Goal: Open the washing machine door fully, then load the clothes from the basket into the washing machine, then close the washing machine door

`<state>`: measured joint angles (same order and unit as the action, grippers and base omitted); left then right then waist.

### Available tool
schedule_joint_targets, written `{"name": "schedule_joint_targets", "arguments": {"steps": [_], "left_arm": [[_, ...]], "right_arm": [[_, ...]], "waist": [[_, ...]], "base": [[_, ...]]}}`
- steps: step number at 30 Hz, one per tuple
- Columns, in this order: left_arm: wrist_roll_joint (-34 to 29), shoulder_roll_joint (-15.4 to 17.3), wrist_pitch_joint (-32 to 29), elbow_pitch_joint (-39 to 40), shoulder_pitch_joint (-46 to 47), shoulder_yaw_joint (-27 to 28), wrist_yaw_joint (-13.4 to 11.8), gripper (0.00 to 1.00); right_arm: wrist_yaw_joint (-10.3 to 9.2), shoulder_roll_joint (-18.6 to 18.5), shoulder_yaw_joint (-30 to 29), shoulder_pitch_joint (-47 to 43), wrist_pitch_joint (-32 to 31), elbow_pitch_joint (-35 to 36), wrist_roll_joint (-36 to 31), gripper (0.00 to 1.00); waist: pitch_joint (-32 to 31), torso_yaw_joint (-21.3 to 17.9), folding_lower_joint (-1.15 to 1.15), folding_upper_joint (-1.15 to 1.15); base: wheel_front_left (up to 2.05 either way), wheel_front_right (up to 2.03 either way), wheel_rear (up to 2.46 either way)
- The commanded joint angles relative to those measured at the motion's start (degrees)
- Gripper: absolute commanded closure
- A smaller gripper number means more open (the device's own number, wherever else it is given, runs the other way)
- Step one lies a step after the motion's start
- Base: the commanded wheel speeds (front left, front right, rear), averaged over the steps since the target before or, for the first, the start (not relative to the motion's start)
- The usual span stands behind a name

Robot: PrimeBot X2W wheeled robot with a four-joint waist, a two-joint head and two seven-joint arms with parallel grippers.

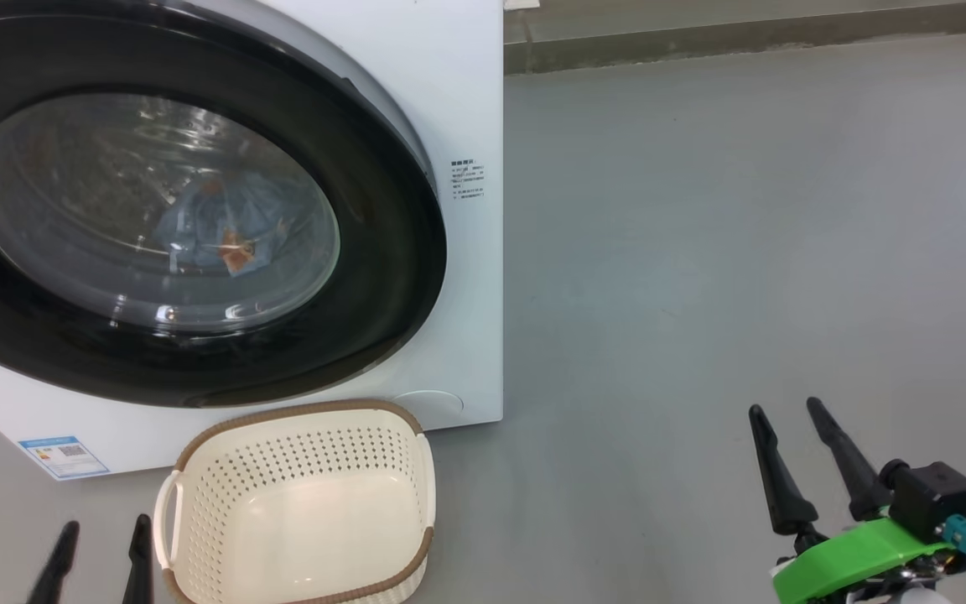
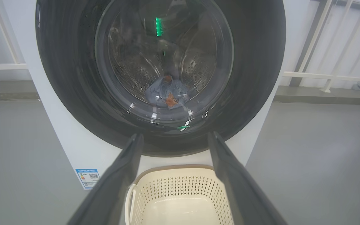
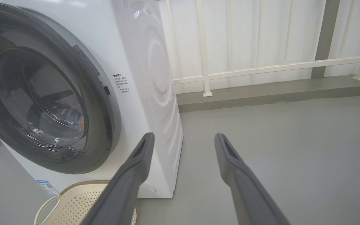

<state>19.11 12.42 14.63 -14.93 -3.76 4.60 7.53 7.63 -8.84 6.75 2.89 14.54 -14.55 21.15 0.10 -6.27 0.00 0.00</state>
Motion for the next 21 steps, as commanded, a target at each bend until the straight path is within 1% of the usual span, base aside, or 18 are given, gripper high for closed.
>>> {"name": "schedule_joint_targets", "arguments": {"steps": [1,6,9,13,17,21], "left_arm": [[0.0,-0.1,0.0,-0.2,0.0,-0.1,0.0,1.00],[0.1,-3.0,-0.1,-3.2,-0.1,-0.9,0.0,1.00],[1.8,-3.1,-0.7,-3.1,0.1,-0.7,0.0,1.00],[4.2,-3.4,-1.4,-2.9,0.4,-0.7,0.0,1.00],[6.5,-3.6,-2.0,-2.8,0.7,-0.6,0.0,1.00],[8.8,-3.8,-2.6,-2.7,1.1,-0.5,0.0,1.00]], "right_arm": [[0.01,0.0,0.1,0.0,0.0,-0.2,0.0,1.00],[0.01,1.6,0.6,-1.5,-0.4,-3.8,0.1,1.00],[0.01,1.7,0.4,-1.4,-0.8,-3.7,1.9,1.00],[0.00,1.7,0.0,-1.4,-1.4,-3.5,4.2,1.00],[0.00,1.8,-0.3,-1.2,-2.0,-3.4,6.6,1.00],[-0.01,1.9,-0.7,-1.0,-2.6,-3.2,8.9,1.00]], "waist": [[0.0,0.0,0.00,0.00],[0.0,0.0,0.01,0.00],[0.0,0.1,0.02,0.00],[-0.1,0.4,0.13,0.00],[0.0,0.6,0.02,0.00],[0.0,0.8,0.01,0.00]], "base": [[0.00,0.00,0.00],[0.00,0.00,0.00],[0.00,0.00,0.00],[0.00,0.00,0.00],[0.00,0.00,0.00],[0.00,0.00,0.00]]}}
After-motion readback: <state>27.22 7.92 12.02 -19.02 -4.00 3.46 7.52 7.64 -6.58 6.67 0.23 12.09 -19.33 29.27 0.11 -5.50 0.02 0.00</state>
